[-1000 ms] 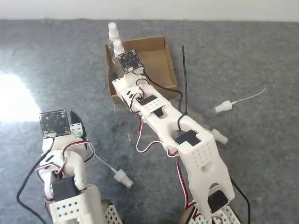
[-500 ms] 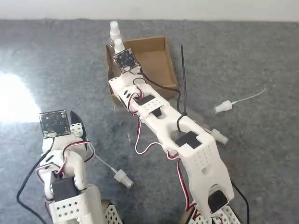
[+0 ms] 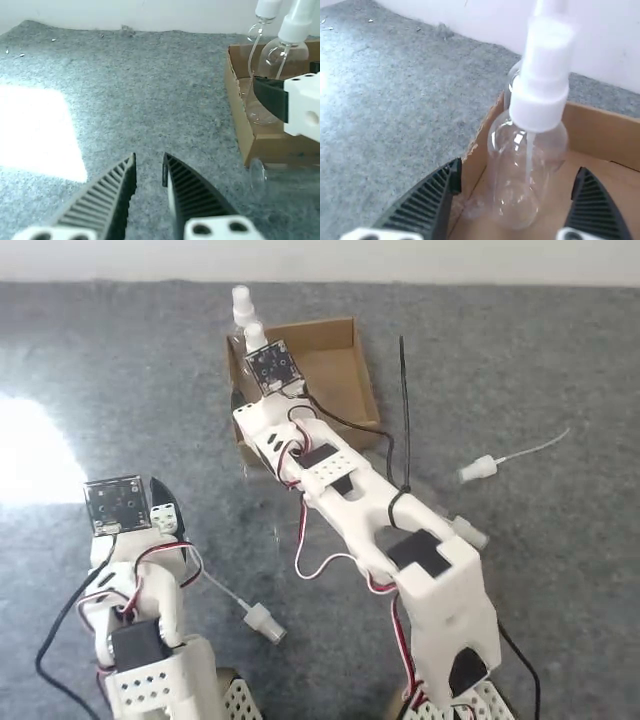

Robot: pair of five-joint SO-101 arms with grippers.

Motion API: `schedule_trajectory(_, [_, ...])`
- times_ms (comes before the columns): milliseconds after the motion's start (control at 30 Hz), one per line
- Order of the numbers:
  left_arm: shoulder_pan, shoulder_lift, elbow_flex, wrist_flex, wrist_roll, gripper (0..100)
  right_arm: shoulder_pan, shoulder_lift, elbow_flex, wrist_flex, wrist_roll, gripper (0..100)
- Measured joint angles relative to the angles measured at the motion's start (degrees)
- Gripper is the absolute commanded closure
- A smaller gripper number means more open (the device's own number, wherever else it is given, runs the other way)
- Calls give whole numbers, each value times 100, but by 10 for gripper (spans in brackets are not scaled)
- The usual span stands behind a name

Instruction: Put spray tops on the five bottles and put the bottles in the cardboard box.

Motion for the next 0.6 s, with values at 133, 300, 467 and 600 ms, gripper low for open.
schedule_trajectory(133, [0, 0, 0, 0, 0, 920, 0, -448, 501, 0, 0, 728])
schedule_trajectory(300, [0, 0, 0, 0, 0, 920, 0, -1002, 985, 0, 0, 734])
schedule_trajectory(467, [0, 0, 0, 0, 0, 920, 0, -1424, 1486, 0, 0, 734])
schedule_trajectory(600, [-26, 0, 0, 0, -18, 920, 0, -2004, 2031, 0, 0, 735])
